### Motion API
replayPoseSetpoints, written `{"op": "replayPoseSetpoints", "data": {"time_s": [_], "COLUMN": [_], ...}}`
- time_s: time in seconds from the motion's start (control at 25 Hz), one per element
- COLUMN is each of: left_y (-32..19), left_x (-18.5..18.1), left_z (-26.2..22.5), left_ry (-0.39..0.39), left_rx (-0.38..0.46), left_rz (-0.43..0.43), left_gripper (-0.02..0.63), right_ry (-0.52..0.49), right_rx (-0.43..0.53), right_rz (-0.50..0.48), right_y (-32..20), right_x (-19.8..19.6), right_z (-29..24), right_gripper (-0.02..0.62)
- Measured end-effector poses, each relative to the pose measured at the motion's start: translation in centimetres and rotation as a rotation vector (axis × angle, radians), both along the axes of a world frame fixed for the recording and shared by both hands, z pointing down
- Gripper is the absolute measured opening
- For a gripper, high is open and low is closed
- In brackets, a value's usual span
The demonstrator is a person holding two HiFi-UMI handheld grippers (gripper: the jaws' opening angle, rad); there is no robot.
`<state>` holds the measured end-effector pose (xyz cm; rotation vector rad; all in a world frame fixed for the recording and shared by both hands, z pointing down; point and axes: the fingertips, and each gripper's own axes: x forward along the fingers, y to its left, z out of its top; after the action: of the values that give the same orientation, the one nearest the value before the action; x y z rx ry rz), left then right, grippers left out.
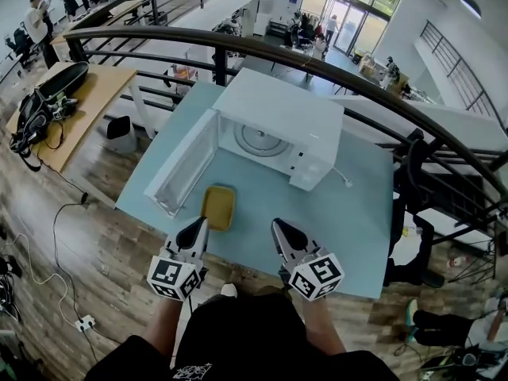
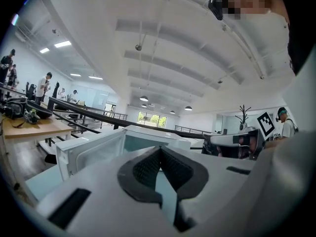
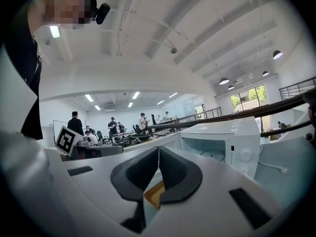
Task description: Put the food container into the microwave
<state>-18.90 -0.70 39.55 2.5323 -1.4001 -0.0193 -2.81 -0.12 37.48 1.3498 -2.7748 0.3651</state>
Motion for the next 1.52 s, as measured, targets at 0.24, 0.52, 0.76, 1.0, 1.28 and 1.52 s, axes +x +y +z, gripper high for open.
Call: {"op": "replayPoseSetpoints", "data": {"time_s": [0.24,0.52,0.76,1.0,1.28,1.52], "left_y": [0.0,-1.1,-2.6,-3.7,-4.8,-4.2], "left_x": [0.9,1.0,1.8,1.6,1.5,-0.6], "left_z": [1.8,2.7,4.5,8.4,11.2,15.2], "left_ry": [0.001,0.007,0.043,0.004,0.018,0.093], "left_rx": [-0.063,-0.08,-0.141,-0.214,-0.27,-0.376], "left_rz": [0.031,-0.015,-0.052,-0.113,-0.163,-0.247], "left_gripper": [0.008,0.008,0.008,0.008,0.008,0.008], "right_ry": [0.001,-0.009,0.028,0.051,0.06,0.053], "right_rx": [-0.027,-0.044,-0.079,-0.096,-0.138,-0.191], "right_rz": [-0.005,-0.055,-0.118,-0.17,-0.243,-0.284], "right_y": [-0.3,-2.2,-4.8,-6.9,-8.4,-8.5], "right_x": [-0.1,-0.3,0.0,0.2,-1.0,-1.9], "right_z": [0.8,1.6,3.7,6.0,8.6,10.9], "right_gripper": [0.008,0.008,0.008,0.008,0.008,0.008]}}
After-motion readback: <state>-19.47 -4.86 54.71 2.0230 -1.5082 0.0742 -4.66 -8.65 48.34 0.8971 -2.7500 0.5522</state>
